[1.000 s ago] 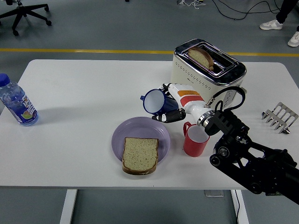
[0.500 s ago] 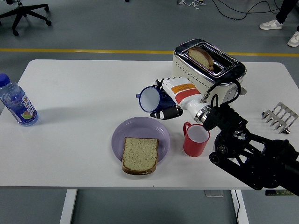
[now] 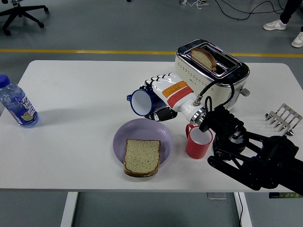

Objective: Pick up the cup,pour liquid into bread,place the cup on the desk

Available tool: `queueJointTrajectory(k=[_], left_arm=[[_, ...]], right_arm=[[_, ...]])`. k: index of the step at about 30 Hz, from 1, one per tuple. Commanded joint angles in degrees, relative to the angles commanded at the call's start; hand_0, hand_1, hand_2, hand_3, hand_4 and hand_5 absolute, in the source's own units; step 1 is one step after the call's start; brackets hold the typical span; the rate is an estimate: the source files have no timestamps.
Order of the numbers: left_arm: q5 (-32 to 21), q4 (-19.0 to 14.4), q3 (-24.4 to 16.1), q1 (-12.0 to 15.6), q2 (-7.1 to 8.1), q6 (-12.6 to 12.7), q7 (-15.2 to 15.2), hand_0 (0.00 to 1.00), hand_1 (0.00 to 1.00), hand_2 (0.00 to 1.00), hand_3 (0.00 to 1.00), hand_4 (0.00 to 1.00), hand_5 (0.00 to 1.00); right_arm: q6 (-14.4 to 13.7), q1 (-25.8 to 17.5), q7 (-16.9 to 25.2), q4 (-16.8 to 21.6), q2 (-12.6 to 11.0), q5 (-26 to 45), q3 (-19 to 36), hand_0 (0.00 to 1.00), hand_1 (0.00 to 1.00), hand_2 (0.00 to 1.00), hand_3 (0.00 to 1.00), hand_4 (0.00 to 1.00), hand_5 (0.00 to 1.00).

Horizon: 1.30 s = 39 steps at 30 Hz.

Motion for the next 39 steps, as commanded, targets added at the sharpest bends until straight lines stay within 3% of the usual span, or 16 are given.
queueJointTrajectory(k=[9, 18, 19, 20, 39], left_arm=[[0.5, 0.0, -0.1, 0.4, -0.07, -0.1, 0.2, 0.677, 0.743, 0.747, 0.642, 0.406, 0.998], [0.3, 0.0, 0.2, 0.6, -0.07, -0.1, 0.1, 0.677, 0.743, 0.747, 0.642, 0.405, 0.998], [0.3, 0.0, 0.2, 0.6, -0.08, -0.1, 0.1, 0.677, 0.743, 0.747, 0.642, 0.405, 0.998], [0.3, 0.0, 0.3, 0.6, -0.09, -0.1, 0.1, 0.677, 0.743, 0.747, 0.642, 0.406, 0.998], [-0.6, 0.0, 1.1, 0.6, -0.05, 0.0, -0.1, 0.677, 0.742, 0.748, 0.642, 0.405, 0.998]], right_arm=[[-3.8, 0.6, 1.0, -1.7, 0.6, -0.9, -1.3, 0.216, 0.216, 0.446, 0.544, 0.735, 0.07], [-10.7, 0.7, 3.5, -5.1, 0.9, -1.5, -2.8, 0.242, 0.234, 0.456, 0.547, 0.718, 0.02], [-10.7, 0.8, 3.6, -5.5, 0.9, -1.6, -3.2, 0.242, 0.234, 0.456, 0.547, 0.718, 0.02], [-10.7, 0.9, 3.6, -5.8, 0.9, -1.7, -3.5, 0.325, 0.293, 0.474, 0.555, 0.699, 0.002], [-10.7, 1.4, 2.9, -7.0, 1.1, -2.6, -5.2, 0.369, 0.336, 0.491, 0.556, 0.714, 0.002]])
